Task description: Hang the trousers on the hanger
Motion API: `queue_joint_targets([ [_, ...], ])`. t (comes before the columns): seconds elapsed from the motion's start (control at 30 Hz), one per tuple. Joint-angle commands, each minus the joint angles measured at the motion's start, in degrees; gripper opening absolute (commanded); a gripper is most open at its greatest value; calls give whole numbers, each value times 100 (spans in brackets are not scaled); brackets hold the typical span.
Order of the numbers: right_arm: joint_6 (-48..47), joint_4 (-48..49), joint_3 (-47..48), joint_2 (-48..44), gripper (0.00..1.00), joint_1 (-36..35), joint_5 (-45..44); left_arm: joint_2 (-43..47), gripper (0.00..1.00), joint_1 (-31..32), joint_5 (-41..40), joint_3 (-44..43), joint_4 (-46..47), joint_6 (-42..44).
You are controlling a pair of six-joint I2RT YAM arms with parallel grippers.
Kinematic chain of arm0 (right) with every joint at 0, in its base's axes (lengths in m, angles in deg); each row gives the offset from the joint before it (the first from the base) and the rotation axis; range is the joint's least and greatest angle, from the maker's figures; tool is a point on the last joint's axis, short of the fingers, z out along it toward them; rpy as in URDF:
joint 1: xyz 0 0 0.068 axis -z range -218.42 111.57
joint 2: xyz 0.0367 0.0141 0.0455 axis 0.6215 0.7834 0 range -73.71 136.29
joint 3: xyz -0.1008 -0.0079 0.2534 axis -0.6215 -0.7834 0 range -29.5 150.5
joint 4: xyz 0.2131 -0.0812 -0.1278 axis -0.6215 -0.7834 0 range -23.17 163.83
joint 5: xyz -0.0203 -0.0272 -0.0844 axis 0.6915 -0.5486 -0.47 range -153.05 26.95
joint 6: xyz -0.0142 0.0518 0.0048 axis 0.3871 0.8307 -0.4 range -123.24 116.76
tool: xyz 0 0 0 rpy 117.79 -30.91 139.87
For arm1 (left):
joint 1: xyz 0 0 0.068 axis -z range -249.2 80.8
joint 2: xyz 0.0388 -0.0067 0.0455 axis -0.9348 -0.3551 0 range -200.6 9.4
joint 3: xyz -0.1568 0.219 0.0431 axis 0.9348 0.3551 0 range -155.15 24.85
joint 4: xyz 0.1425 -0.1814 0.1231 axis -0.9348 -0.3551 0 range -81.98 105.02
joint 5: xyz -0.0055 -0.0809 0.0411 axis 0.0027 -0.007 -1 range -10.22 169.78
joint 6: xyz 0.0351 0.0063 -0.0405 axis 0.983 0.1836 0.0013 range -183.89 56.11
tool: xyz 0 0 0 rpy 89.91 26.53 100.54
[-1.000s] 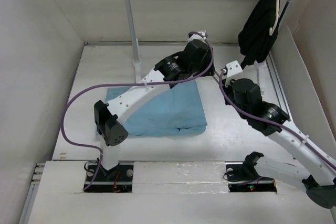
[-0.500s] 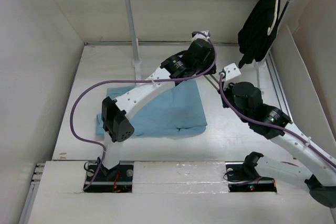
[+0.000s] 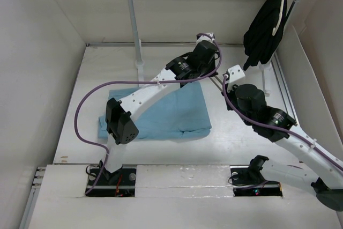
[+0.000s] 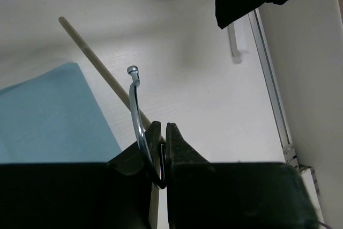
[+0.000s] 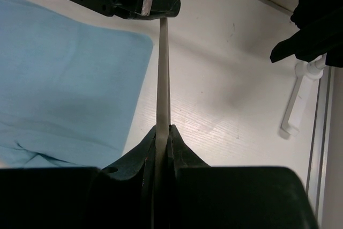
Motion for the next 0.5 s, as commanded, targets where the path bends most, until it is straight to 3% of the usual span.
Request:
queue_joint_targets([
  [0.0, 64, 336, 78, -51, 0, -59, -226, 195, 0, -42, 152, -52, 160, -85],
  [0.07, 64, 353, 33, -42, 0, -59, -217, 257, 0, -42, 152, 27, 266, -103],
  [0.2, 90, 388, -55, -86, 46, -59, -68, 432, 0, -42, 126, 228, 406, -112],
  [0.3, 73, 213, -11, -112, 67, -59, 150, 782, 0, -42, 38, 893, 783, -147],
  [0.47, 187, -183, -115, -261, 73, 389, 845, 1504, 0, -42, -216, 2609, 2093, -620],
])
